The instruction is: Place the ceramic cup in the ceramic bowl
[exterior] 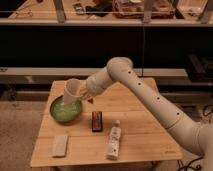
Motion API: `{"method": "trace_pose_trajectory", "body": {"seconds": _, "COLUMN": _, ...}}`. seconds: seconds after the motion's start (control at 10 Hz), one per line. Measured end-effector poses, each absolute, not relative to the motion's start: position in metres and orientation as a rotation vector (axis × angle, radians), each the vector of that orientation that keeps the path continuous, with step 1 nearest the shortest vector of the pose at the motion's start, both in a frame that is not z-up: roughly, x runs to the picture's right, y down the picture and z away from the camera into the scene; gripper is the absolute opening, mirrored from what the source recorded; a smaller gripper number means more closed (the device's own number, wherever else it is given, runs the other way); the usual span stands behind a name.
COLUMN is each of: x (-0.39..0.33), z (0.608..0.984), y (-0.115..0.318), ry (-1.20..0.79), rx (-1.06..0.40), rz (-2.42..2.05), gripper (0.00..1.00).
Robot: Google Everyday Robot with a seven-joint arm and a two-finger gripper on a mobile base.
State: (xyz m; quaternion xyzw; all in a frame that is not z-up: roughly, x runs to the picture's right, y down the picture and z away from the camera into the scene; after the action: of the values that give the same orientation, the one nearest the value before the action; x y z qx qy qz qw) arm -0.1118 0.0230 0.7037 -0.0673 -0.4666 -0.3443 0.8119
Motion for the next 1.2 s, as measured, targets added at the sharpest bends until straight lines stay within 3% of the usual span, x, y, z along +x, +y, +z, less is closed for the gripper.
{"method": "trace_pose_trajectory", "body": {"seconds": 0.6, "x": -0.133, "z": 0.764, "y": 0.004, "ry": -0.940, "rx": -0.164, "rz": -0.897, "gripper": 0.00}}
{"method": "trace_pose_trajectory", "body": {"seconds": 1.2, "x": -0.195, "z": 0.775, "y": 0.005, "ry": -1.021, "rx": -0.188, "rz": -1.090, "gripper": 0.00}}
